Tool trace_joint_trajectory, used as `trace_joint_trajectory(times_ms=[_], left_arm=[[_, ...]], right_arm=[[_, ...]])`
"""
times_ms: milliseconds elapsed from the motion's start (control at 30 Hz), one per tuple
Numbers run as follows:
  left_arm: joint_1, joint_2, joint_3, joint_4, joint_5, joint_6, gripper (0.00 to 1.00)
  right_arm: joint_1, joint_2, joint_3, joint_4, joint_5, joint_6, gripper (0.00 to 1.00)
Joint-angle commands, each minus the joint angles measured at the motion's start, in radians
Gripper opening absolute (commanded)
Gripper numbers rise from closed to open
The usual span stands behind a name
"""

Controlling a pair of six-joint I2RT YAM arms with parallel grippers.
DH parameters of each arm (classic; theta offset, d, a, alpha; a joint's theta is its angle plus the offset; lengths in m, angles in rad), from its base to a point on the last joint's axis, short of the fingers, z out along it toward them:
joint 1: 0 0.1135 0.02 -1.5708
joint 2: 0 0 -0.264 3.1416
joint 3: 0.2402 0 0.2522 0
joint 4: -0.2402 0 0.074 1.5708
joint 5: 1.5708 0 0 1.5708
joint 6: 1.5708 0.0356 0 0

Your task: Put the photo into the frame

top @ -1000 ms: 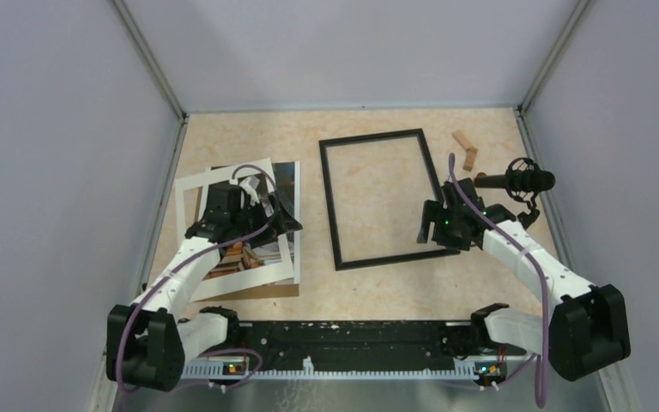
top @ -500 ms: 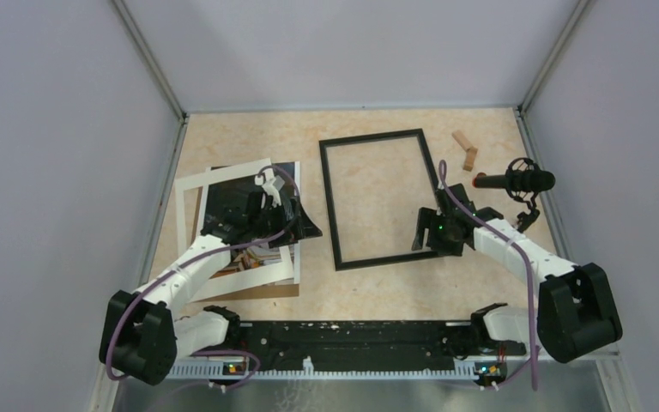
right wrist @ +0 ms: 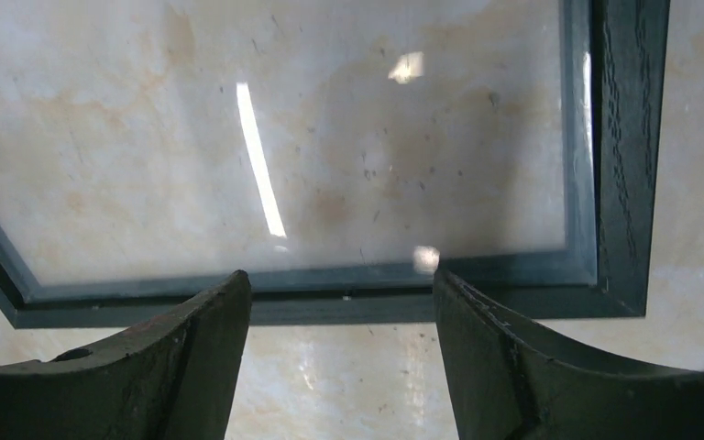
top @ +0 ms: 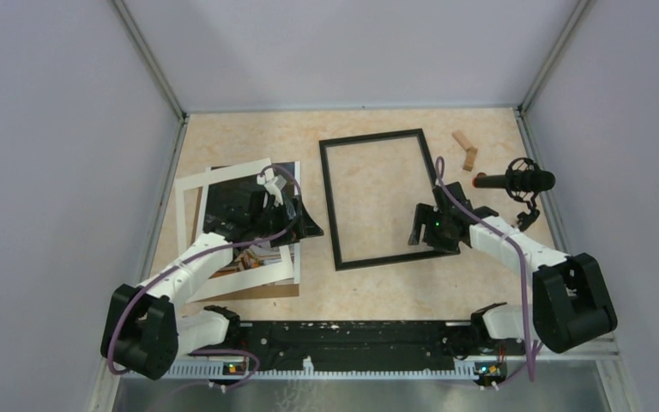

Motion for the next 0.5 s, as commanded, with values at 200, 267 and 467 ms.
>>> trace_joint_trajectory(times_ms=[200,267,467], left_arm=[[-0.004,-0.005,0.035,0.038,0.008,0.004,0.98],[-0.005,-0.007,0.036,0.035,0.006,0.006,0.98],[-0.005,-0.007,0.045,0.026,-0.006,0.019,0.98]], right_arm=[[-0.003,0.080,0.024,0.089,0.035,-0.004,0.71],[-0.003,0.073,0.037,0.069,0.035,-0.010,0.71],[0.041,0.002,0.116,-0.062,0.094,-0.055,0.76]])
